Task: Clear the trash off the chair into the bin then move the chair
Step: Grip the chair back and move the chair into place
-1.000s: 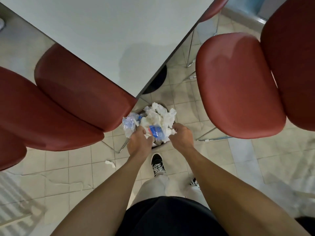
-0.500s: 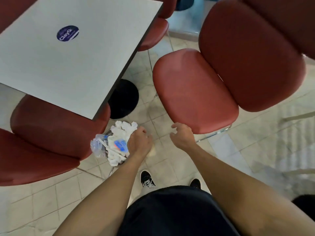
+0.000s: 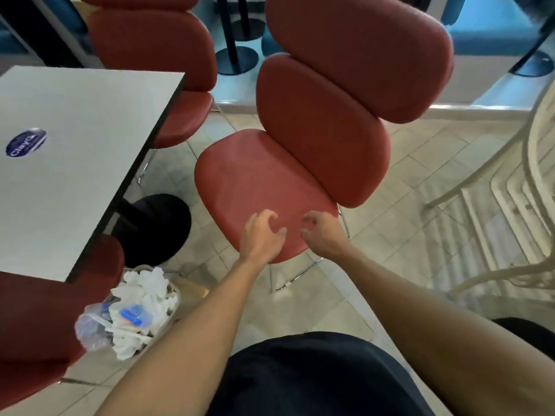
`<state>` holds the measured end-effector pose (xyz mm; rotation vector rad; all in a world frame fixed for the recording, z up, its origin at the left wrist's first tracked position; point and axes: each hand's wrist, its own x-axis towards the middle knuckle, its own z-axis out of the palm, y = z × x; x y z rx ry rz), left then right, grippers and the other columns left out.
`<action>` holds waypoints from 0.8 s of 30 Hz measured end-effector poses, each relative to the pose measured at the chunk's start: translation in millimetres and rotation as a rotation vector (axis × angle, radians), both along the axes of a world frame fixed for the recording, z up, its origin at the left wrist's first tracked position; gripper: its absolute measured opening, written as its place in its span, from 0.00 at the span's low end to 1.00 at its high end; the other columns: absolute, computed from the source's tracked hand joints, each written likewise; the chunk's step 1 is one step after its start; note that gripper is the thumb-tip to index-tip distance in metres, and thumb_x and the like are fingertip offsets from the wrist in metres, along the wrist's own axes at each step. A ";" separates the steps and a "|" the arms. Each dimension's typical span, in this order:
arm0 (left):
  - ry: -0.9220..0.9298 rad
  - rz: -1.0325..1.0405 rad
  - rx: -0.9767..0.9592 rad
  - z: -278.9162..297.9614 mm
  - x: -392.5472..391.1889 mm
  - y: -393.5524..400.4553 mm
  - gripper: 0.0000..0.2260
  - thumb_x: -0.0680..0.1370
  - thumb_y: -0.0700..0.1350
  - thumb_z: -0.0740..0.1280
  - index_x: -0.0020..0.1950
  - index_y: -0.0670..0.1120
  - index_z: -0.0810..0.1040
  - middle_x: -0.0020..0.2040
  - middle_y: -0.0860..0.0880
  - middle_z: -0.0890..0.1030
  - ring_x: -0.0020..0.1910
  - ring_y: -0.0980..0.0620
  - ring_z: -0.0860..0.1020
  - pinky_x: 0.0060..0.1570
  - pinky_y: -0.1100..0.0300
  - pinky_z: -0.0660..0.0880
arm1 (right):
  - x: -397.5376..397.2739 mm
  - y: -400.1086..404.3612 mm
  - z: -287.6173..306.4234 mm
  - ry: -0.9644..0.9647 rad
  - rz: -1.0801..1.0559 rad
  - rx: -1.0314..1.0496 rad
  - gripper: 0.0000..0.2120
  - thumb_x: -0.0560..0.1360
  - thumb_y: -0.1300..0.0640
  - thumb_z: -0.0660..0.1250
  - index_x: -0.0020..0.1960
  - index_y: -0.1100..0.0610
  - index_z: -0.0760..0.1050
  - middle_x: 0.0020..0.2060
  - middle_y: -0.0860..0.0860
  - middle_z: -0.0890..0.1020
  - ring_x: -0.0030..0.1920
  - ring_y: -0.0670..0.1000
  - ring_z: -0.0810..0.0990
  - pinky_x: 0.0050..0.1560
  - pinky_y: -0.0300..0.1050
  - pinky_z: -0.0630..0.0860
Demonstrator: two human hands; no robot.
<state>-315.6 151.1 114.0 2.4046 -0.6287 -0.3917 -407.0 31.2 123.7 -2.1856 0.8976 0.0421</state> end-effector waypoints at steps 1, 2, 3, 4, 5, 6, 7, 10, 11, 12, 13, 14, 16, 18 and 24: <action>-0.001 -0.020 -0.011 3.8 -2.7 -12.1 0.13 0.73 0.48 0.71 0.56 0.49 0.77 0.53 0.47 0.77 0.57 0.46 0.75 0.58 0.56 0.69 | -5.0 -9.1 5.1 -0.012 -0.009 -0.007 0.16 0.72 0.58 0.67 0.60 0.57 0.79 0.57 0.54 0.82 0.60 0.55 0.77 0.61 0.45 0.71; -0.002 -0.049 -0.030 7.2 -6.3 -26.1 0.13 0.72 0.47 0.72 0.56 0.48 0.77 0.53 0.46 0.77 0.57 0.46 0.75 0.58 0.56 0.70 | -11.0 -19.8 9.2 -0.025 -0.030 -0.013 0.16 0.72 0.58 0.67 0.59 0.56 0.79 0.57 0.53 0.82 0.59 0.54 0.77 0.60 0.44 0.71; -0.004 -0.081 -0.050 10.5 -9.8 -42.1 0.13 0.72 0.47 0.72 0.55 0.48 0.78 0.53 0.46 0.78 0.57 0.46 0.75 0.59 0.55 0.70 | -17.6 -31.2 13.3 -0.041 -0.056 -0.015 0.16 0.72 0.58 0.66 0.59 0.56 0.79 0.57 0.53 0.82 0.59 0.54 0.78 0.59 0.43 0.71; -0.009 -0.098 -0.072 13.3 -10.7 -52.4 0.13 0.72 0.46 0.72 0.55 0.48 0.78 0.52 0.47 0.78 0.56 0.46 0.75 0.60 0.55 0.70 | -20.2 -38.0 16.2 -0.060 -0.074 -0.012 0.16 0.73 0.57 0.66 0.59 0.55 0.79 0.57 0.53 0.82 0.58 0.53 0.78 0.59 0.43 0.72; -0.017 -0.118 -0.092 16.9 -13.1 -66.4 0.13 0.72 0.46 0.72 0.55 0.48 0.78 0.52 0.48 0.78 0.56 0.46 0.76 0.60 0.55 0.70 | -24.5 -47.4 19.2 -0.079 -0.103 -0.006 0.15 0.73 0.56 0.65 0.59 0.55 0.79 0.57 0.52 0.82 0.57 0.52 0.79 0.58 0.43 0.73; -0.019 -0.135 -0.111 20.6 -14.4 -78.4 0.13 0.72 0.46 0.72 0.55 0.49 0.78 0.53 0.48 0.78 0.56 0.47 0.75 0.60 0.56 0.70 | -27.3 -55.4 22.2 -0.099 -0.129 -0.003 0.15 0.74 0.54 0.65 0.59 0.54 0.79 0.56 0.51 0.82 0.56 0.51 0.79 0.58 0.44 0.73; -0.019 -0.150 -0.123 25.1 -15.4 -90.7 0.13 0.72 0.46 0.72 0.55 0.49 0.78 0.53 0.48 0.78 0.56 0.48 0.75 0.60 0.57 0.69 | -30.0 -63.5 26.0 -0.121 -0.158 0.002 0.15 0.74 0.53 0.65 0.59 0.52 0.79 0.55 0.51 0.81 0.55 0.51 0.79 0.56 0.44 0.74; -0.054 -0.203 -0.153 39.9 -14.3 -125.8 0.13 0.72 0.45 0.72 0.56 0.48 0.78 0.53 0.48 0.78 0.56 0.48 0.75 0.58 0.59 0.68 | -36.7 -86.3 39.5 -0.185 -0.221 0.007 0.13 0.74 0.54 0.65 0.57 0.53 0.79 0.47 0.48 0.80 0.48 0.49 0.78 0.49 0.41 0.72; -0.072 -0.217 -0.172 44.9 -12.3 -137.5 0.14 0.72 0.45 0.72 0.56 0.47 0.78 0.53 0.47 0.78 0.56 0.47 0.75 0.58 0.58 0.68 | -37.8 -94.4 45.0 -0.203 -0.233 -0.002 0.13 0.74 0.54 0.65 0.57 0.53 0.79 0.47 0.48 0.80 0.48 0.49 0.77 0.49 0.41 0.72; -0.083 -0.225 -0.187 50.3 -10.5 -149.0 0.14 0.72 0.45 0.72 0.56 0.47 0.78 0.53 0.46 0.78 0.56 0.47 0.75 0.58 0.58 0.68 | -38.6 -103.3 50.1 -0.223 -0.250 -0.012 0.13 0.75 0.54 0.66 0.58 0.53 0.79 0.49 0.49 0.81 0.50 0.49 0.78 0.51 0.41 0.73; -0.098 -0.233 -0.199 54.7 -7.9 -161.1 0.14 0.72 0.45 0.72 0.56 0.47 0.78 0.53 0.46 0.78 0.56 0.47 0.75 0.58 0.57 0.69 | -39.2 -112.9 56.1 -0.245 -0.272 -0.022 0.13 0.75 0.52 0.66 0.58 0.53 0.79 0.51 0.49 0.81 0.52 0.49 0.78 0.53 0.42 0.73; -0.107 -0.238 -0.210 59.6 -6.0 -172.3 0.14 0.72 0.45 0.72 0.56 0.47 0.78 0.53 0.46 0.78 0.56 0.47 0.76 0.59 0.57 0.69 | -39.1 -123.1 61.2 -0.270 -0.303 -0.020 0.13 0.75 0.51 0.66 0.58 0.52 0.79 0.52 0.49 0.81 0.52 0.49 0.78 0.54 0.43 0.74; -0.127 -0.253 -0.234 67.8 -3.5 -193.0 0.14 0.72 0.45 0.72 0.57 0.47 0.78 0.54 0.47 0.78 0.57 0.47 0.75 0.59 0.57 0.69 | -38.3 -142.4 73.6 -0.326 -0.361 0.007 0.12 0.76 0.50 0.65 0.57 0.51 0.79 0.49 0.48 0.79 0.51 0.49 0.77 0.56 0.44 0.74; -0.143 -0.256 -0.260 74.5 -0.6 -213.8 0.14 0.72 0.45 0.72 0.57 0.47 0.78 0.55 0.48 0.78 0.58 0.48 0.75 0.60 0.58 0.68 | -35.0 -163.5 87.2 -0.385 -0.388 0.028 0.09 0.77 0.50 0.65 0.55 0.51 0.78 0.44 0.47 0.78 0.48 0.49 0.78 0.54 0.45 0.75; -0.199 -0.277 -0.357 89.4 8.7 -270.2 0.17 0.72 0.44 0.72 0.59 0.46 0.77 0.59 0.49 0.79 0.59 0.48 0.75 0.61 0.61 0.67 | -15.7 -226.8 116.0 -0.498 -0.372 -0.095 0.08 0.77 0.50 0.65 0.53 0.51 0.80 0.45 0.48 0.81 0.47 0.47 0.79 0.51 0.43 0.77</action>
